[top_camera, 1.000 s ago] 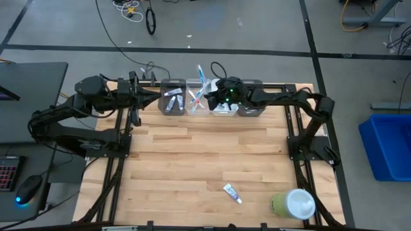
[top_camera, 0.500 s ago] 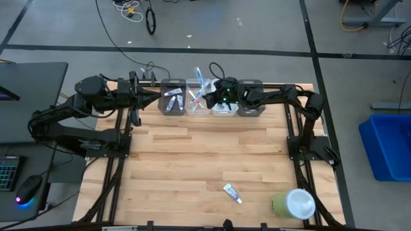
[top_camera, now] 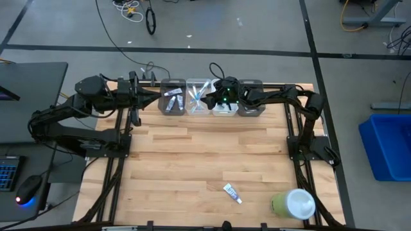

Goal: Pick & Place Travel size toiletries
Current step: Put the white toothpaste into the left black bin

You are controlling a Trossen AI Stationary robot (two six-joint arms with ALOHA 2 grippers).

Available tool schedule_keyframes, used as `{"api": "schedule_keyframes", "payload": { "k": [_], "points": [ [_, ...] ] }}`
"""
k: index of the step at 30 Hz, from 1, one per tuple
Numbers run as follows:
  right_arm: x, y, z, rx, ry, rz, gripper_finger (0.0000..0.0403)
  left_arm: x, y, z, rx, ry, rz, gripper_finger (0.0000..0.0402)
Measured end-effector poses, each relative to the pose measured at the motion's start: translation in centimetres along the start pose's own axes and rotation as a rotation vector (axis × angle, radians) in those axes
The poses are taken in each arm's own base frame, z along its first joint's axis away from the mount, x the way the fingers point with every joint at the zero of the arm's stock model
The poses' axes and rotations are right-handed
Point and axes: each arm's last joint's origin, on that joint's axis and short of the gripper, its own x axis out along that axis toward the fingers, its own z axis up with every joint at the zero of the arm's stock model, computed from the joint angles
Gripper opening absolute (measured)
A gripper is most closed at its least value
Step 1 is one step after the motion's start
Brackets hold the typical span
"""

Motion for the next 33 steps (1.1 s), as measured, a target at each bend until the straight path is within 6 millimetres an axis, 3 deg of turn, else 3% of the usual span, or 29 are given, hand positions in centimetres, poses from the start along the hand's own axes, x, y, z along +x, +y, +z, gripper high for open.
{"api": "schedule_keyframes", "payload": {
  "k": [6, 16, 24, 33],
  "points": [
    [-0.7, 1.2, 0.3, -0.088, 0.008, 0.061, 0.0246, 0.0, 0.0, 0.0, 0.0, 0.0, 0.0, 0.0018],
    [-3.4, 4.9, 1.3, -0.201, -0.025, 0.135, 0.0138, 0.0, 0.0, 0.0, 0.0, 0.001, 0.0, 0.0018],
    [-7.1, 9.7, 0.9, -0.35, -0.003, 0.21, 0.0053, 0.0, 0.0, 0.0, 0.0, 0.001, -0.008, 0.0018],
    [-11.8, 15.7, -0.9, -0.462, -0.023, 0.336, 0.0014, 0.0, 0.0, 0.0, 0.0, 0.002, -0.009, 0.0018]
  ]
}}
